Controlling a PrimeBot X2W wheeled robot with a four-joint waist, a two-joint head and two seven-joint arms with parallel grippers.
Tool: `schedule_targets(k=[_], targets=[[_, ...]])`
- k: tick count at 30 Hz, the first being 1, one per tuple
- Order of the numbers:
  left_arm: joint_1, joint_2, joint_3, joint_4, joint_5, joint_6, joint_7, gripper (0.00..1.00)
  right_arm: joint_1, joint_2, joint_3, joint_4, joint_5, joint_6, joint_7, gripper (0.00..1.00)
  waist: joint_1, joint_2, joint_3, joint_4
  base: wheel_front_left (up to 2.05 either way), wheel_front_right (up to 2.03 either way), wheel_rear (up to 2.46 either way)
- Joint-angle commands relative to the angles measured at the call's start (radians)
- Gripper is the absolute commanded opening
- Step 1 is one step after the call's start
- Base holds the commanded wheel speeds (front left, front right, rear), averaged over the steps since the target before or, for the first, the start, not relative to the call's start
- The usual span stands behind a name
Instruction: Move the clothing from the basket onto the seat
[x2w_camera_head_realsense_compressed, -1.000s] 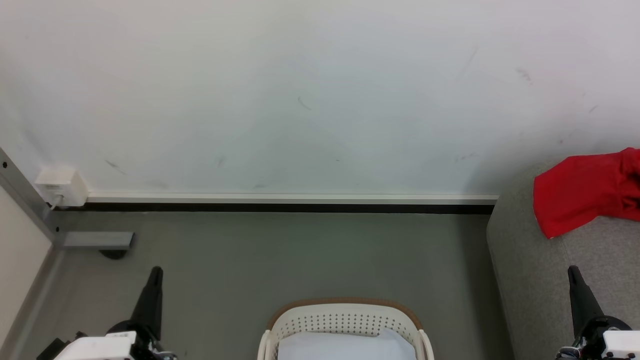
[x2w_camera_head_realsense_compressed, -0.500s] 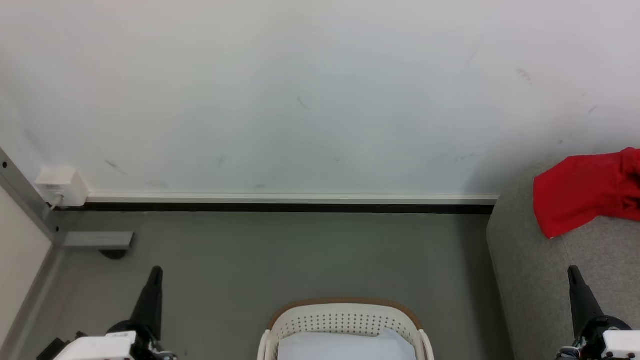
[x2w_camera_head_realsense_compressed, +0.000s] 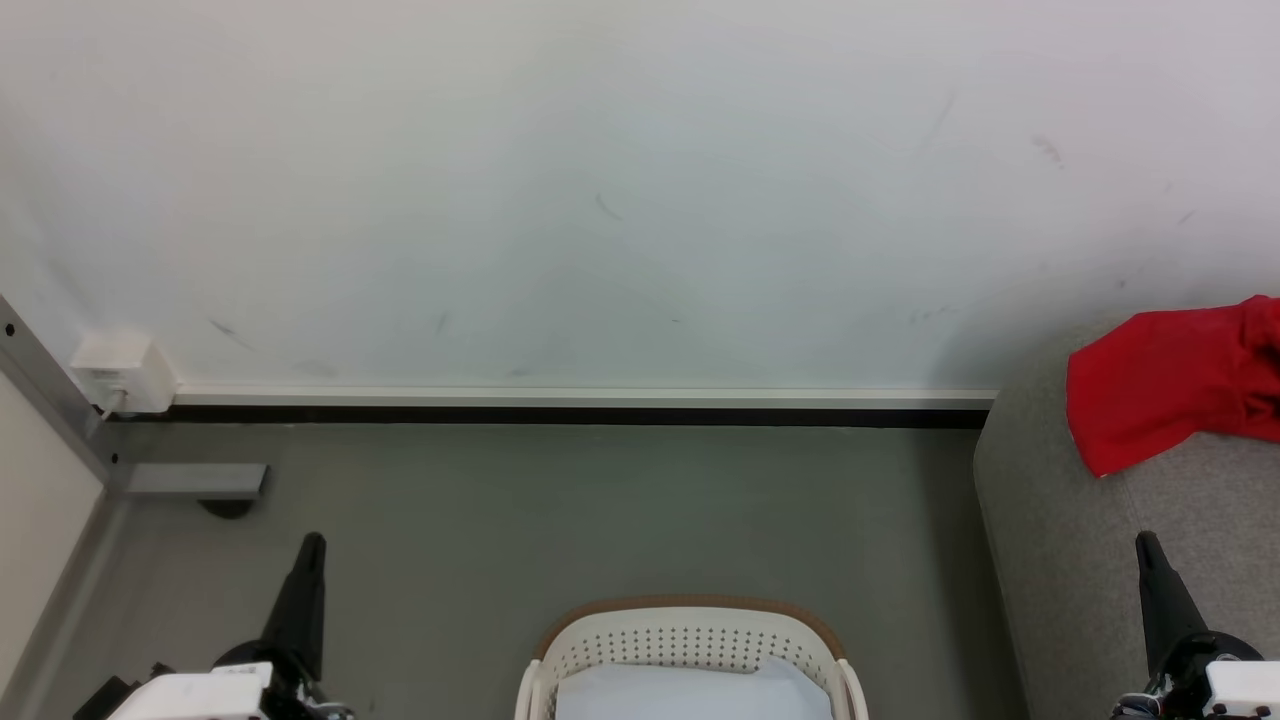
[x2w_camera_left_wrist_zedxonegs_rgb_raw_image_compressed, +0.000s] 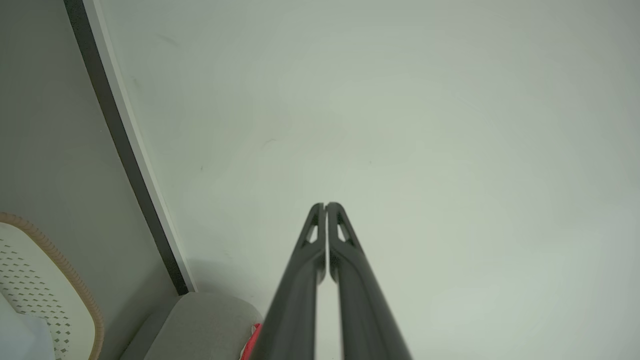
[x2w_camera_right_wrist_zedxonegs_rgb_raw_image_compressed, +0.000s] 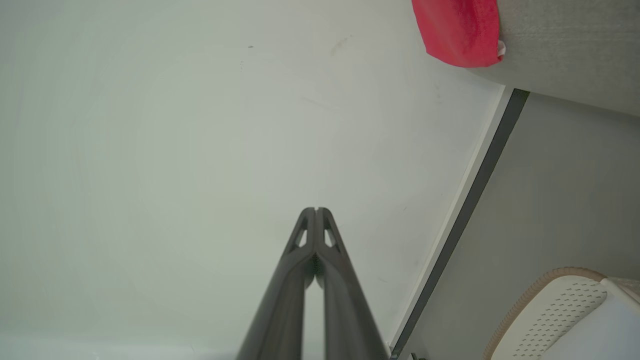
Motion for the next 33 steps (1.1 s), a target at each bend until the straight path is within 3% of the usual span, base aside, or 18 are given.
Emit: schedule_targets(k=[1, 33], targets=[[-0.008, 0.007, 0.002, -0.003, -0.013, -0.006, 0.004, 0.00, -0.012, 0.000, -0.004, -0.004, 0.002, -0.002, 0.003, 0.00, 0.0000, 0.0000, 0.000, 0.000, 0.00, 0.00, 0.00], [-0.008, 0.007, 0.002, -0.003, -0.013, -0.006, 0.004, 0.00, -0.012, 0.000, -0.004, -0.004, 0.002, -0.002, 0.003, 0.00, 0.0000, 0.0000, 0.000, 0.000, 0.00, 0.00, 0.00]])
